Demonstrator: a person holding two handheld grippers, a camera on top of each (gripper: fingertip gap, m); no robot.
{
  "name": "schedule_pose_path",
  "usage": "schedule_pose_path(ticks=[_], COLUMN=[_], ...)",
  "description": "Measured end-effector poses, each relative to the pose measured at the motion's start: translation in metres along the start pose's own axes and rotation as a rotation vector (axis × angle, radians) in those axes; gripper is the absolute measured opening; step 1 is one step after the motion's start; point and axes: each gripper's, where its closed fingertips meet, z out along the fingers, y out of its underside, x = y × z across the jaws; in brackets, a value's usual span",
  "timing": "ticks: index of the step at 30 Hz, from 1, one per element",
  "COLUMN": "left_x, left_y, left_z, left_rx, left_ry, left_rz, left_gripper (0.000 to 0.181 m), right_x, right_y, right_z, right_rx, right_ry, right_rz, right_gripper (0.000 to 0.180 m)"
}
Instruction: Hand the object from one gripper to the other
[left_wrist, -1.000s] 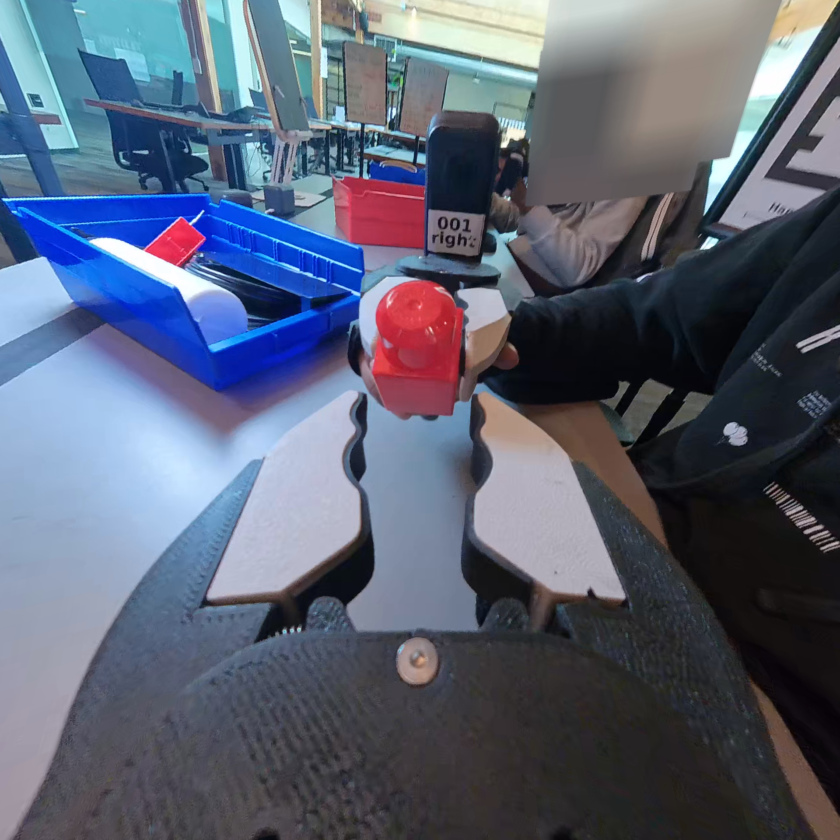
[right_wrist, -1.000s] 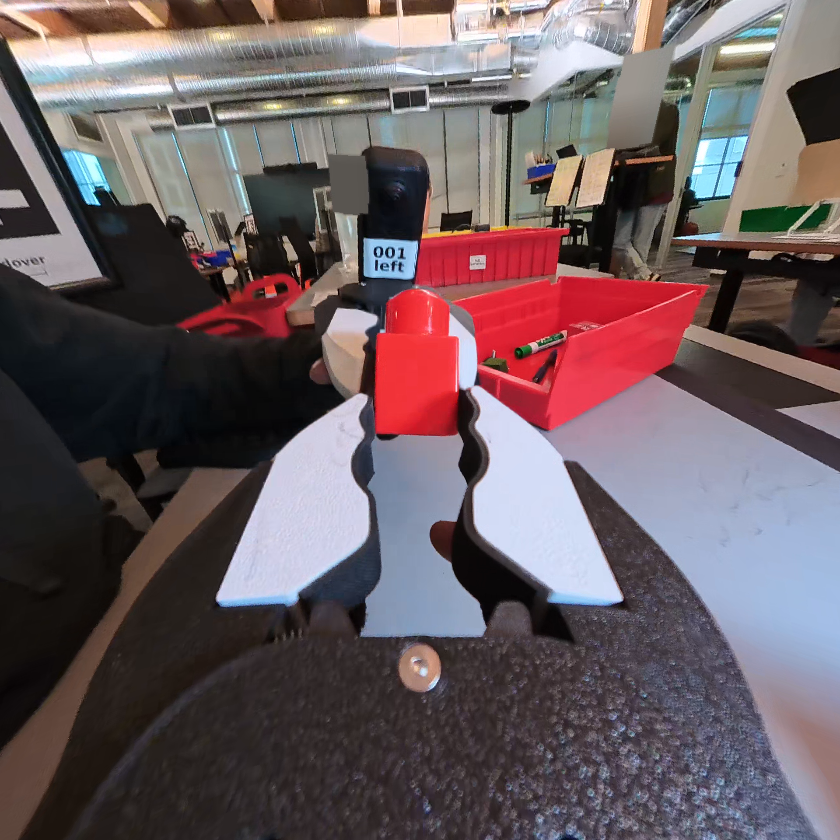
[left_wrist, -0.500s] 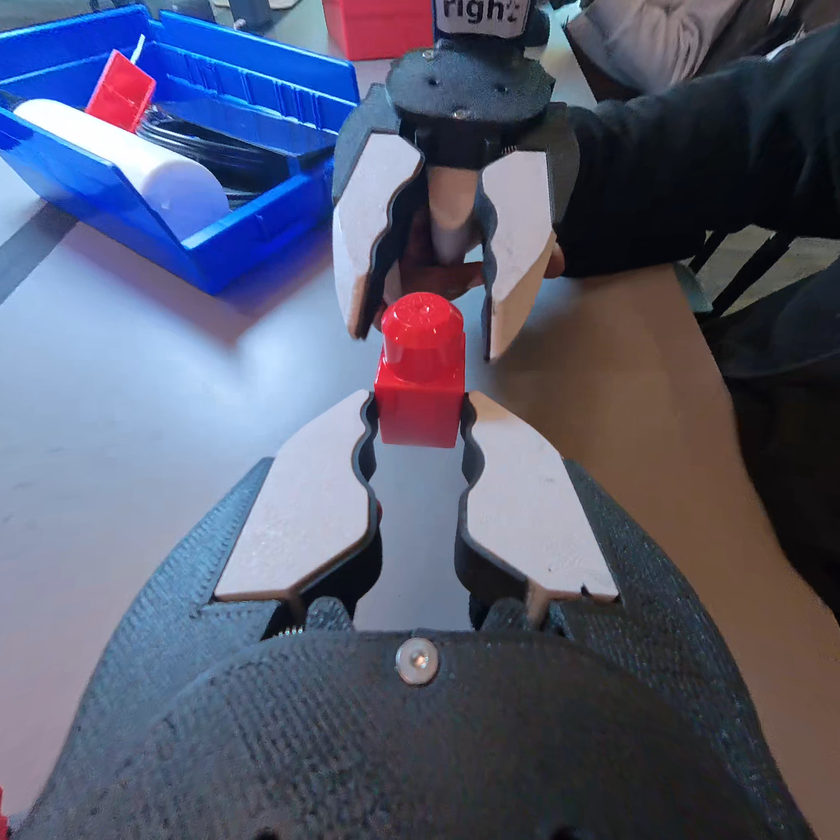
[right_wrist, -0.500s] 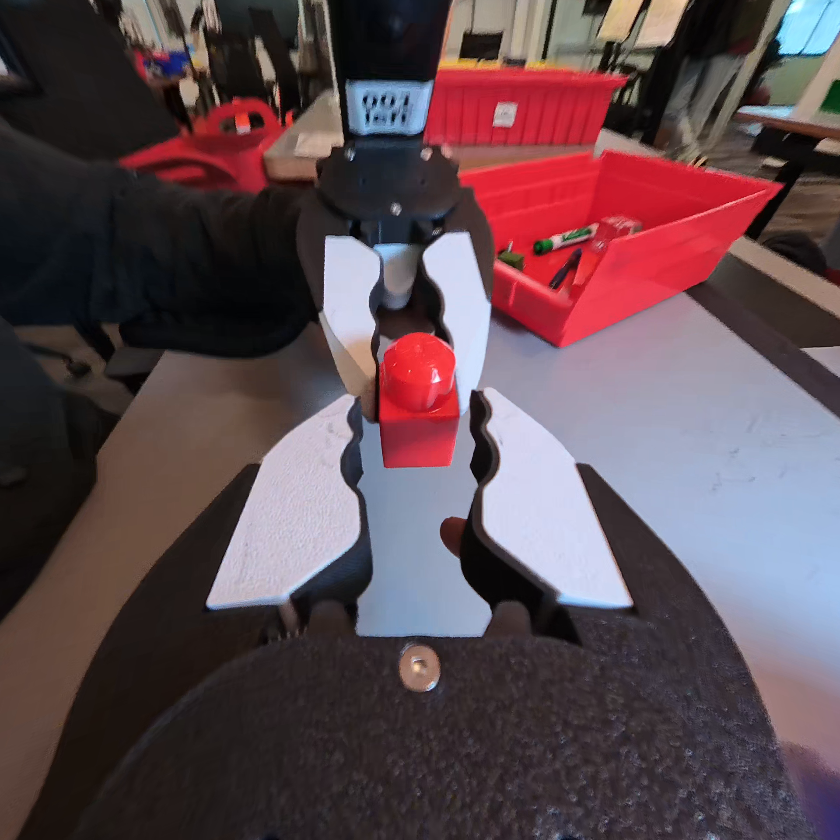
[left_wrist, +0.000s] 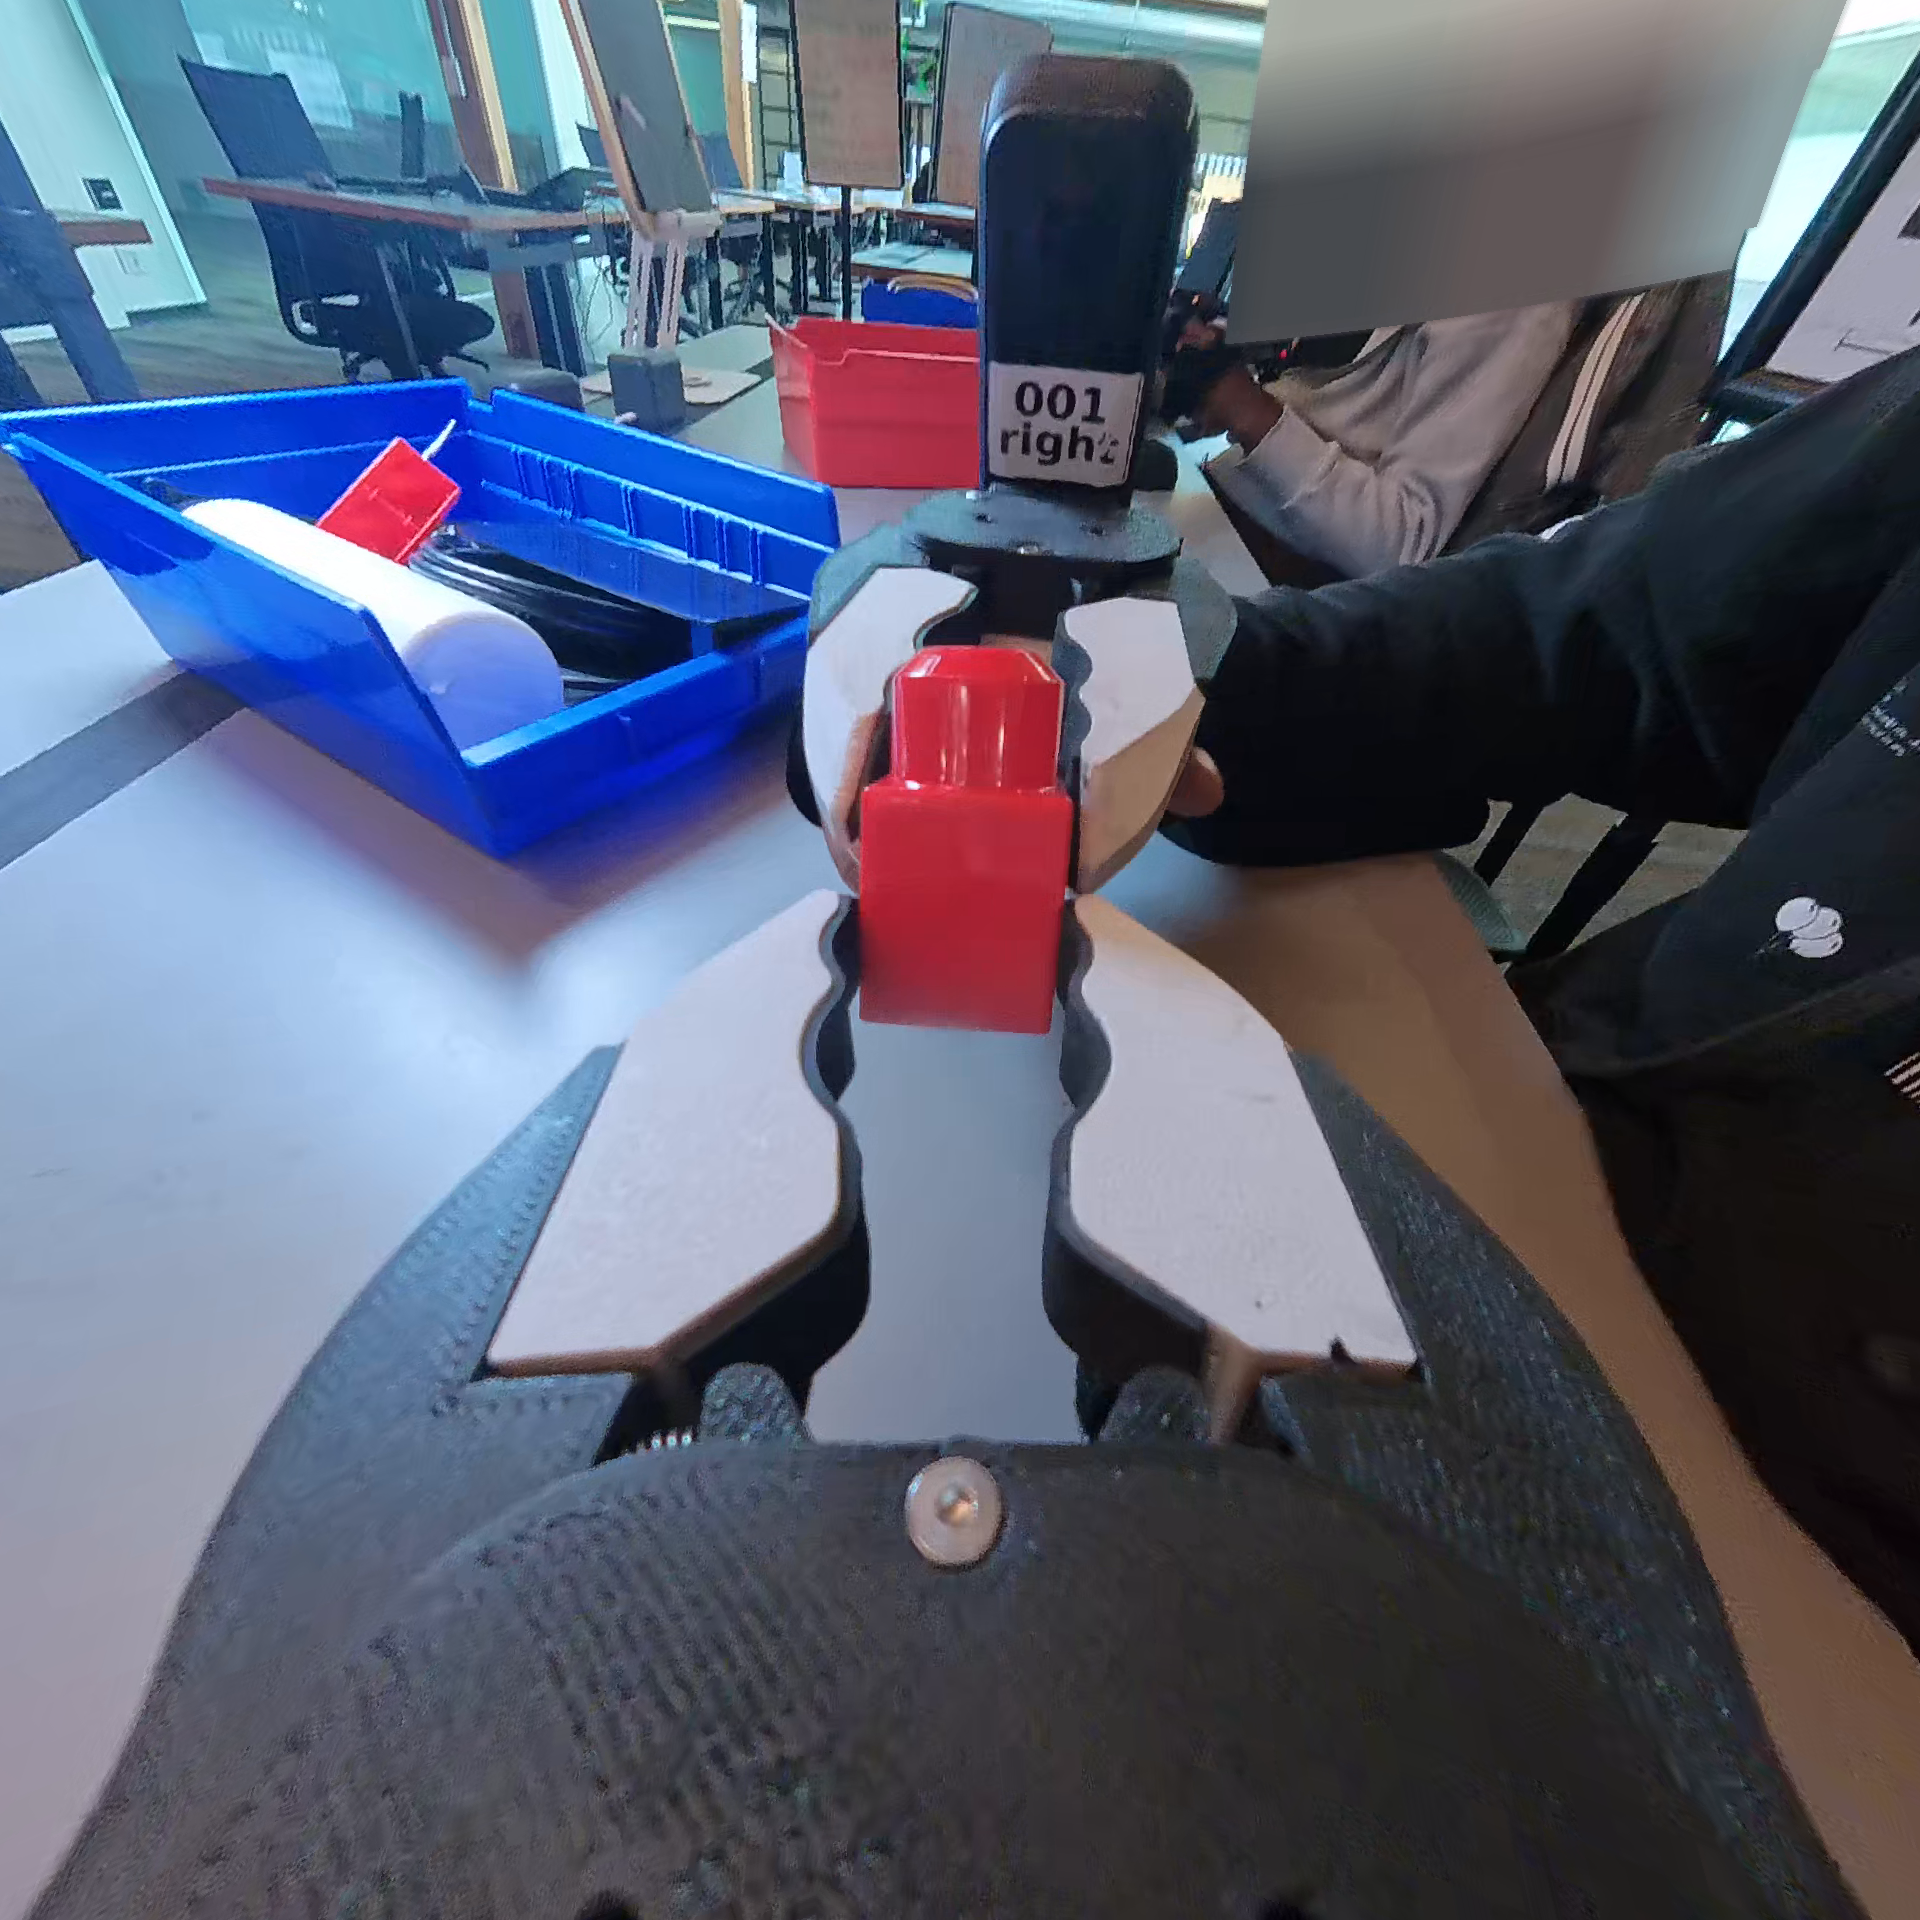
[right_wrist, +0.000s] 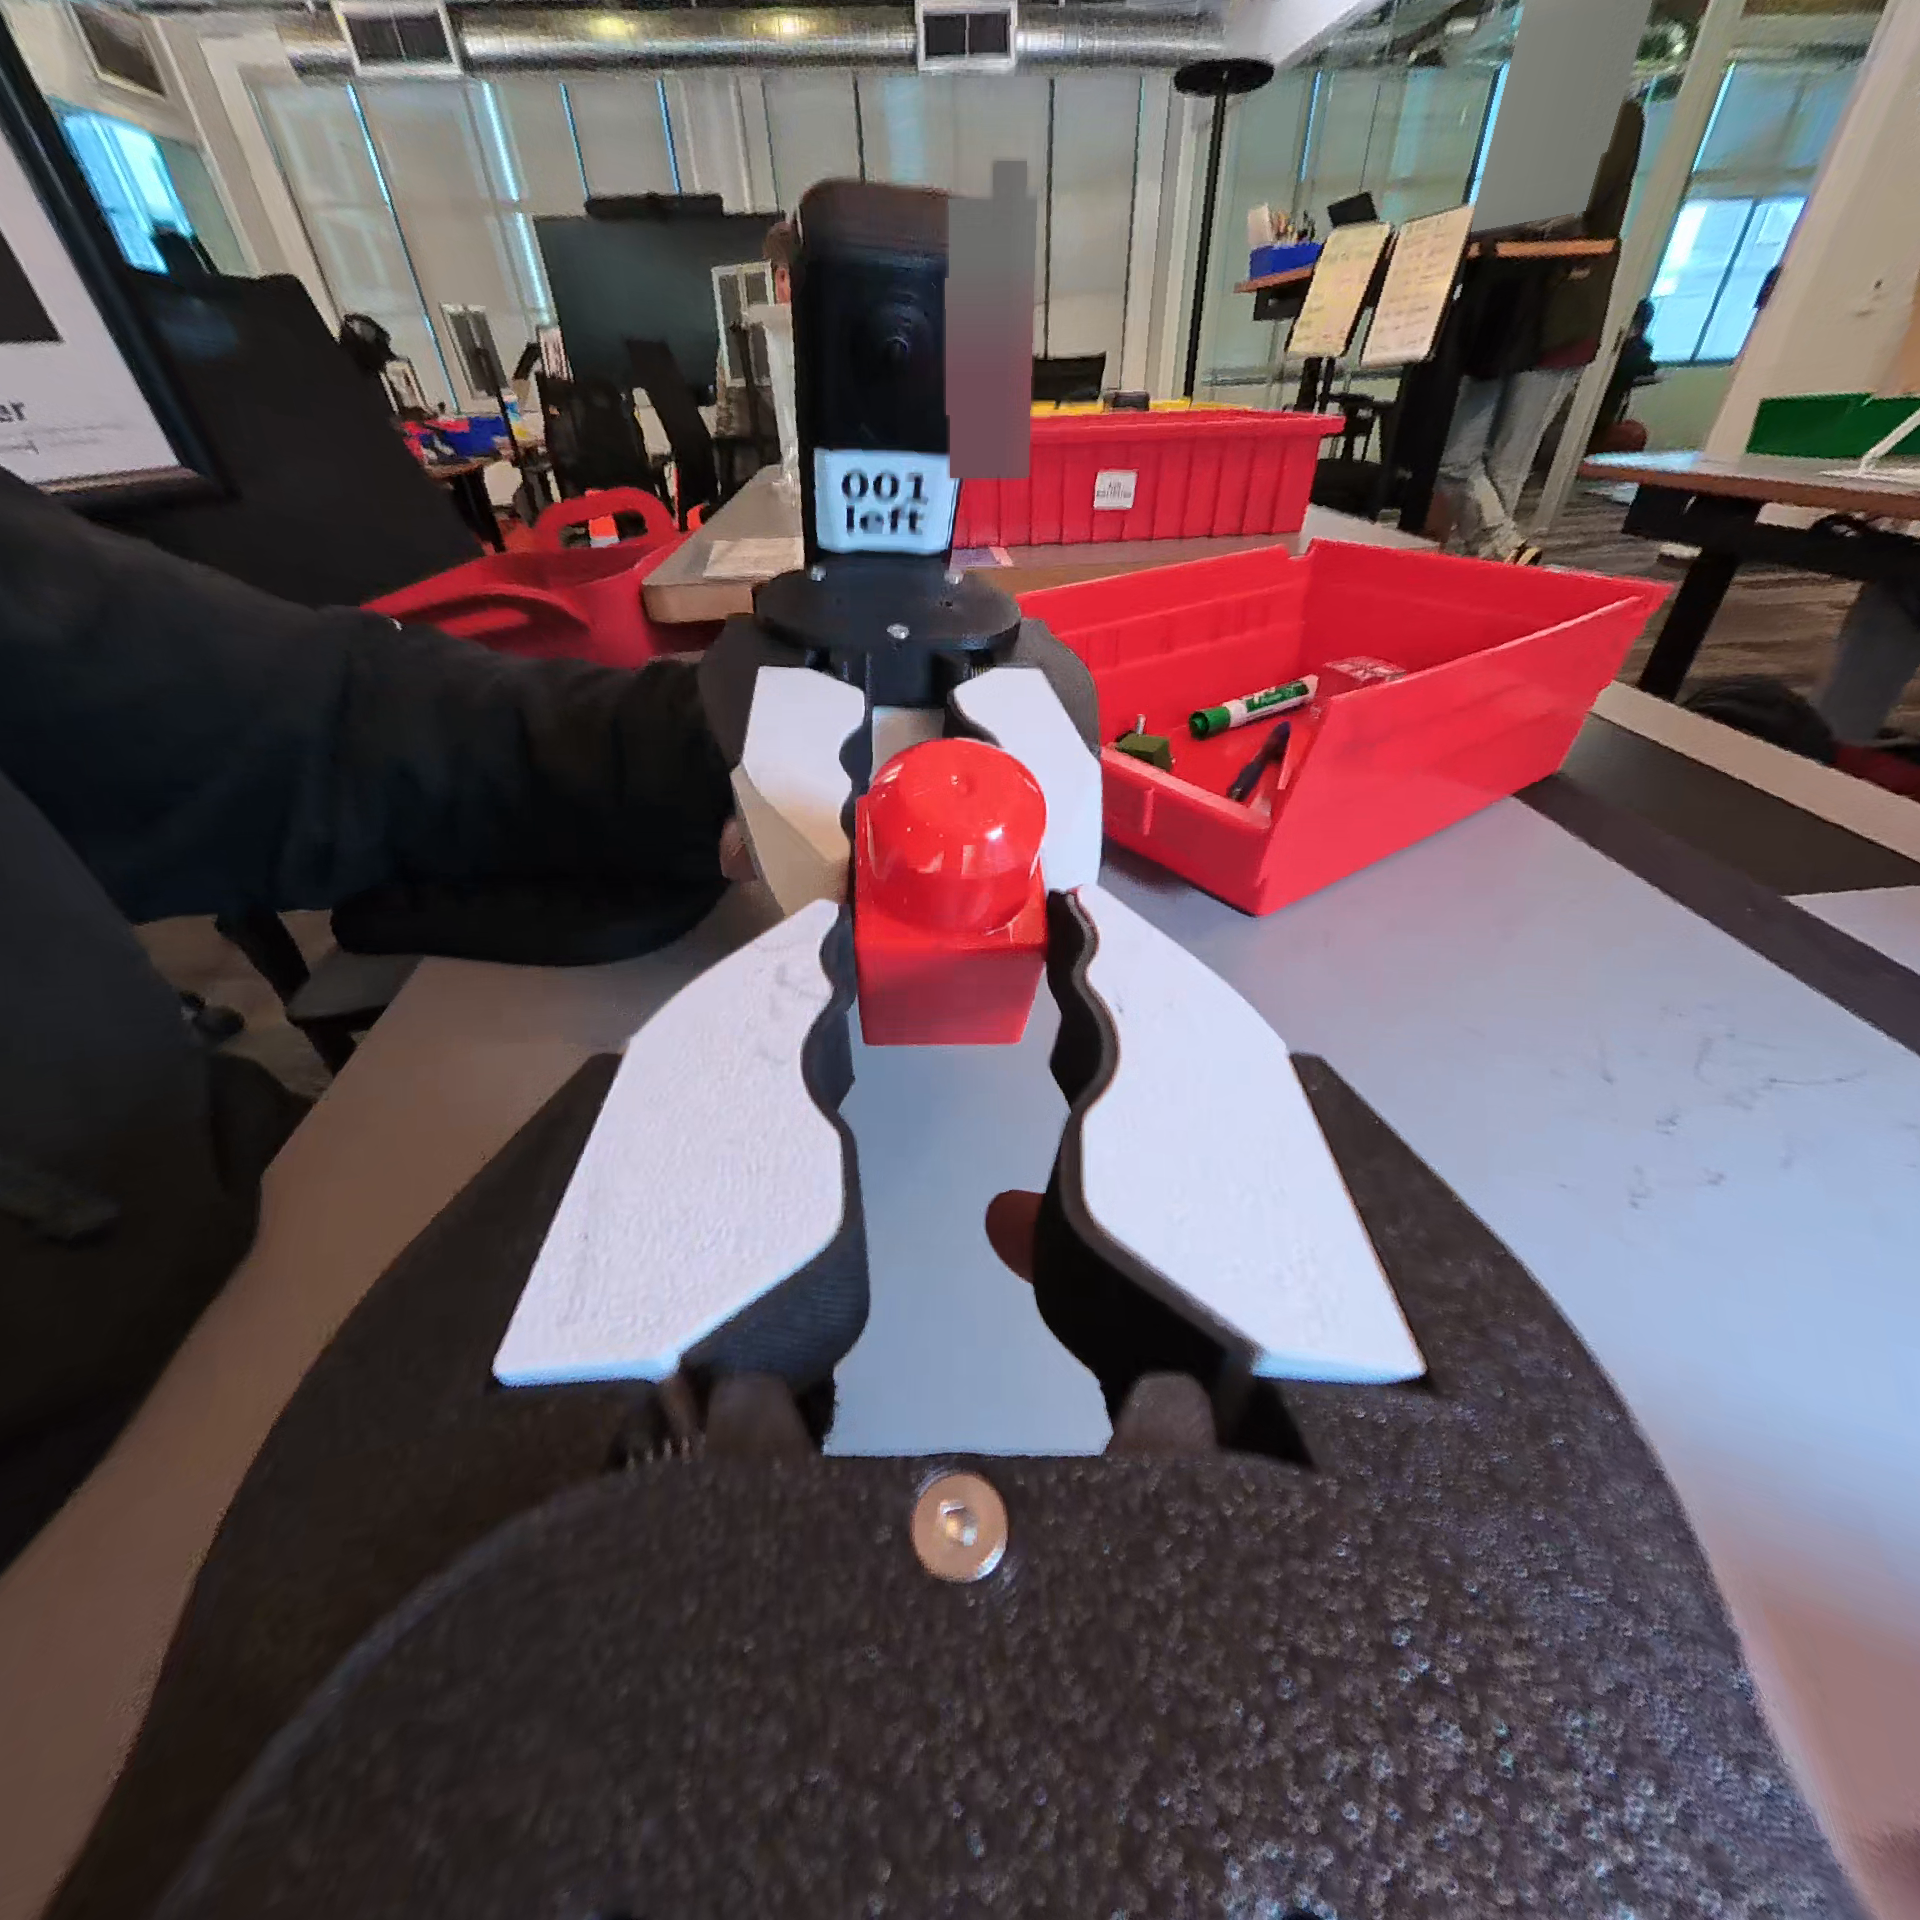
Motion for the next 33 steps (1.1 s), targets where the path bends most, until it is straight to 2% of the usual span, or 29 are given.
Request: schedule_pose_path(ticks=[6,13,16,22,26,30,33], left_x=[-0.015,-0.008,-0.008,-0.005,0.004,0.023,0.028], left_y=[0.024,0.048,0.038,-0.001,-0.014,-0.023,-0.022], left_z=[-0.009,-0.001,-0.003,-0.009,-0.008,-0.005,-0.005], left_rx=[-0.186,-0.309,-0.248,0.019,0.106,0.147,0.147], left_ry=[-0.081,-0.045,-0.038,-0.001,0.033,0.124,0.159], left_rz=[0.102,0.128,0.111,0.007,-0.004,-0.016,-0.027], left_gripper=[0.036,0.036,0.037,0.039,0.045,0.049,0.049], right_x=[0.008,0.002,0.002,0.004,0.002,-0.006,-0.010], right_y=[0.011,0.035,0.024,-0.012,-0.022,-0.033,-0.036], right_z=[-0.004,0.000,0.000,-0.012,-0.016,-0.021,-0.027], right_rx=[-0.098,-0.242,-0.182,0.057,0.167,0.266,0.277], right_ry=[0.028,0.009,0.002,-0.043,-0.153,-0.341,-0.426], right_rz=[-0.032,-0.111,-0.082,0.088,0.294,0.527,0.583], right_gripper=[0.036,0.031,0.030,0.030,0.030,0.029,0.029])
